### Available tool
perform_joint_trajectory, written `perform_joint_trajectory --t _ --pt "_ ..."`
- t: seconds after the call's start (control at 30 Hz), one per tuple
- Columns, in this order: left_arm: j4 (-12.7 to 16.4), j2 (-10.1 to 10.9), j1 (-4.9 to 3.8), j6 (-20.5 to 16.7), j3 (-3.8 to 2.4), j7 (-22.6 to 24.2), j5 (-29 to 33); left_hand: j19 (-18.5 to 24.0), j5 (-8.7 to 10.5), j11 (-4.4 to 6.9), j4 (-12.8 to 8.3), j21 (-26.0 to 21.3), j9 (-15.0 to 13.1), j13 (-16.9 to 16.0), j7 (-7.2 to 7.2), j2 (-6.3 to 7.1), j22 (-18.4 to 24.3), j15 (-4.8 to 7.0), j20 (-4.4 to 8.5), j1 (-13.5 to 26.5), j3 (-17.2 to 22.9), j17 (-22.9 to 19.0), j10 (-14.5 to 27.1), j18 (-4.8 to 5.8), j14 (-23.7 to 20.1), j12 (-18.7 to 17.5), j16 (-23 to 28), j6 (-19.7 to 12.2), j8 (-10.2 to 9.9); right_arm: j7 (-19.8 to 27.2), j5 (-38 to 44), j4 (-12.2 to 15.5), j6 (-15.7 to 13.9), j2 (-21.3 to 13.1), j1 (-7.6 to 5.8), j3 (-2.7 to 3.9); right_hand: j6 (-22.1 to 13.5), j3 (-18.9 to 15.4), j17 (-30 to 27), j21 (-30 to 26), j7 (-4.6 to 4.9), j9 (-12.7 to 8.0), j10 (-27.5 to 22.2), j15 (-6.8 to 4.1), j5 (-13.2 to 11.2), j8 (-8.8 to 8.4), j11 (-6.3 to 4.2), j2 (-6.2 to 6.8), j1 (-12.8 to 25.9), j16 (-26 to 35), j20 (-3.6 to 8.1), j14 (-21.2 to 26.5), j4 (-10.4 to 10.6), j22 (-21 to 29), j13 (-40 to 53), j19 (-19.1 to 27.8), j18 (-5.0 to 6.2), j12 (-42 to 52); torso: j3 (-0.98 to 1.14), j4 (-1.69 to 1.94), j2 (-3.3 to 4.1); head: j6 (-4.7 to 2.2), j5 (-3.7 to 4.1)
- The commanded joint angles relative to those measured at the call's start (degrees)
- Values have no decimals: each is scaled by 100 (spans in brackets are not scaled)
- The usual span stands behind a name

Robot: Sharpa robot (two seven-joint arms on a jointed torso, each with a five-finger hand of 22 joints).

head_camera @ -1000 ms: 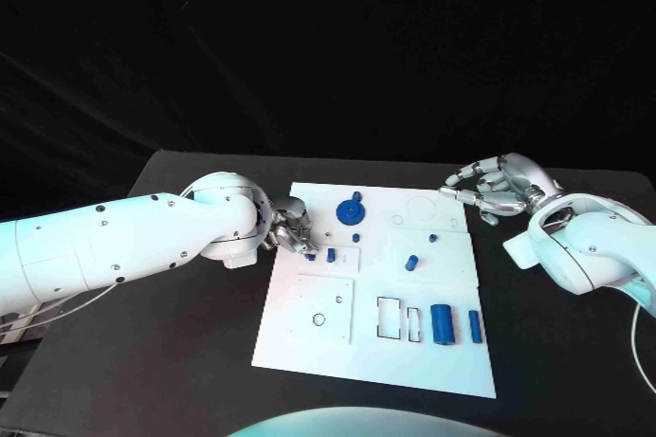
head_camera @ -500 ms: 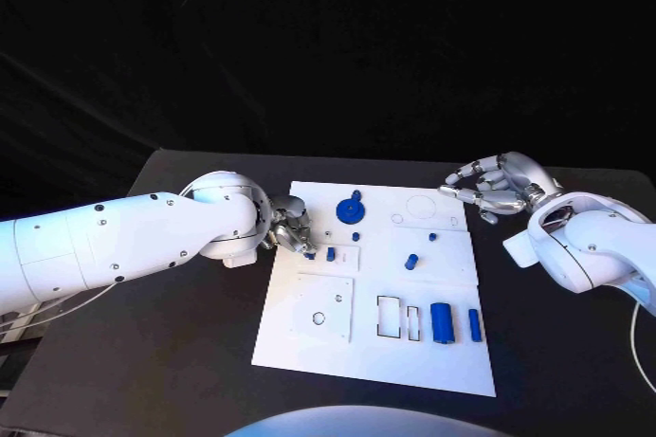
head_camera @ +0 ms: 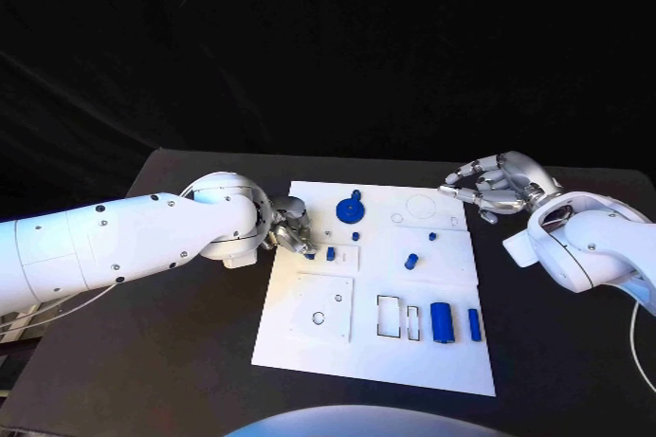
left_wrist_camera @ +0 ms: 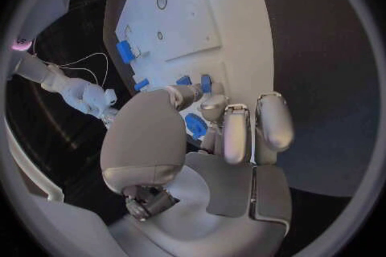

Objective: Assemble the parts on the task board

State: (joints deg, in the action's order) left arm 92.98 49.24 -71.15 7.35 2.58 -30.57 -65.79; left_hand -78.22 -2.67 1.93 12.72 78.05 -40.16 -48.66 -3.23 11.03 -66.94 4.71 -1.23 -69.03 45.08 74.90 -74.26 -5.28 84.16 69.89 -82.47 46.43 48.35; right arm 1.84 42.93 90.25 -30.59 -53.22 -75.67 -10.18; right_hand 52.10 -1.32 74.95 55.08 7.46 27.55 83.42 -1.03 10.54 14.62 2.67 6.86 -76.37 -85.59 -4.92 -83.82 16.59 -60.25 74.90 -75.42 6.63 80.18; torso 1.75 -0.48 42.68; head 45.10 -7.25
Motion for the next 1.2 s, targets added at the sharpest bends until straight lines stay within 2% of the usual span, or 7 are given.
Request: perform_joint_trajectory --t 0.03,0.47,0.5,0.53,1.2 --pt "12 -23 13 40 8 12 17 -40 -17 -7 -685 29 -48 10 84 0 -10 38 0 44 715 308 -42 40 278 -28 -33 84 34 40 21 6 44 5 3 1 -27 -35 475 -24 -4 6 -42 -38 -6 33 4 -49 7 18 33 -392 11 -9 514 -3 95 -24 3 1 -3 12 7" --pt "-14 -68 14 57 8 0 63 -49 -14 9 -647 39 -66 52 107 13 -31 49 6 156 696 309 -61 45 279 -46 -33 123 63 43 21 11 42 -1 3 1 -27 -35 475 -24 -4 6 -42 -38 -6 33 4 -49 7 18 33 -392 11 -9 514 -3 95 -24 3 -4 -5 21 17" --pt "-16 -72 14 61 8 -1 66 -51 -13 13 -641 41 -72 -224 114 14 -36 51 7 173 688 309 -161 45 279 90 -33 144 78 43 21 11 42 -2 3 1 -27 -35 475 -24 -4 6 -42 -38 -6 33 4 -49 7 18 33 -392 11 -9 514 -3 95 -24 2 -4 -5 22 18" --pt "-20 -77 14 68 8 -2 71 -51 -13 19 -638 41 -79 -255 122 21 -36 56 9 191 678 307 -174 45 278 107 -32 162 91 43 21 12 41 -4 3 1 -27 -35 475 -24 -4 6 -42 -38 -6 33 4 -49 7 18 33 -392 11 -9 514 -3 95 -24 1 -3 -2 23 21" --pt "-47 -91 14 132 10 -45 162 -73 -13 80 -479 60 -137 -339 202 102 -83 105 48 459 397 311 -207 54 279 164 -34 287 171 34 21 7 29 -9 3 1 -29 -65 475 -42 -6 10 -43 -40 -6 49 2 -63 12 21 34 -392 9 -4 512 -2 96 -25 -4 1 -6 47 17"
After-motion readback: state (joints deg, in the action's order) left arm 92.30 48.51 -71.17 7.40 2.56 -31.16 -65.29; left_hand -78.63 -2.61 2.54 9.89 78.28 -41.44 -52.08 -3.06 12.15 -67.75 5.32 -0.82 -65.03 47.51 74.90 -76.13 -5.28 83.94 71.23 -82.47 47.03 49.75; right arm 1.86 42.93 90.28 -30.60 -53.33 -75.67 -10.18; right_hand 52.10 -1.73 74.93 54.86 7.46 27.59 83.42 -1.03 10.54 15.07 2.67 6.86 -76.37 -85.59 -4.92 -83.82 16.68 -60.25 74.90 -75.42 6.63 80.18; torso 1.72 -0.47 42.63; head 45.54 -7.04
